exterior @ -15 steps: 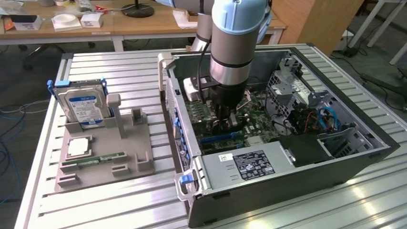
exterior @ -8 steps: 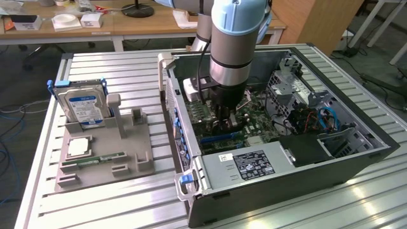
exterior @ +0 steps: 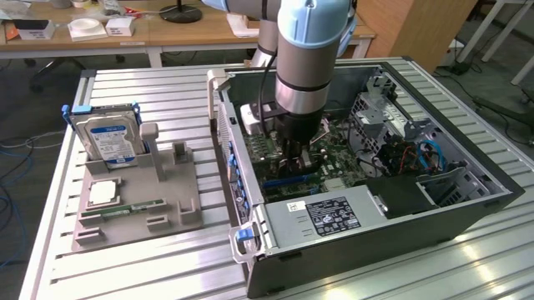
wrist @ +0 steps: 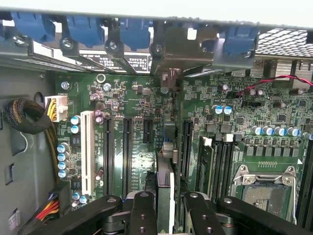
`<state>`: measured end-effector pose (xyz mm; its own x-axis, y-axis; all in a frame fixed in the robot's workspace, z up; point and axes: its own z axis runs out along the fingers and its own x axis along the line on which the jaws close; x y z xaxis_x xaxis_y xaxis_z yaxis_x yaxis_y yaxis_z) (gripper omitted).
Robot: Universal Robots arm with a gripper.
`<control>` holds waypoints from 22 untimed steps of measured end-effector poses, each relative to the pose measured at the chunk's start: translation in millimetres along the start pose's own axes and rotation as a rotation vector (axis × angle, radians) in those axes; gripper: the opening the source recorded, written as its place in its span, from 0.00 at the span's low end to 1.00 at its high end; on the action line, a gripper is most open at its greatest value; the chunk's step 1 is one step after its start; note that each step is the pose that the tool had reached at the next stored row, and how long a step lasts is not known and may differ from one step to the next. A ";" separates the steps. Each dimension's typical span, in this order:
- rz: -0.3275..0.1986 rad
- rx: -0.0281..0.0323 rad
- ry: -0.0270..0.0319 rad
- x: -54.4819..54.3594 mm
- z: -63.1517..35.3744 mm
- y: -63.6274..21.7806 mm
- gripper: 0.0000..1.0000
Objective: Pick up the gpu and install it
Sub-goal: 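Insert the gpu into the slot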
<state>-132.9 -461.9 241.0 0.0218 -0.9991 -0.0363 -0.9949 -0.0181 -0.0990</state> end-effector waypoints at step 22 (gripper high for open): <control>0.000 -0.0009 -0.0008 0.0 -0.1 -2.3 0.27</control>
<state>-130.6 -461.8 241.3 0.0216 -0.9991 -0.0371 -0.9950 -0.0179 -0.0981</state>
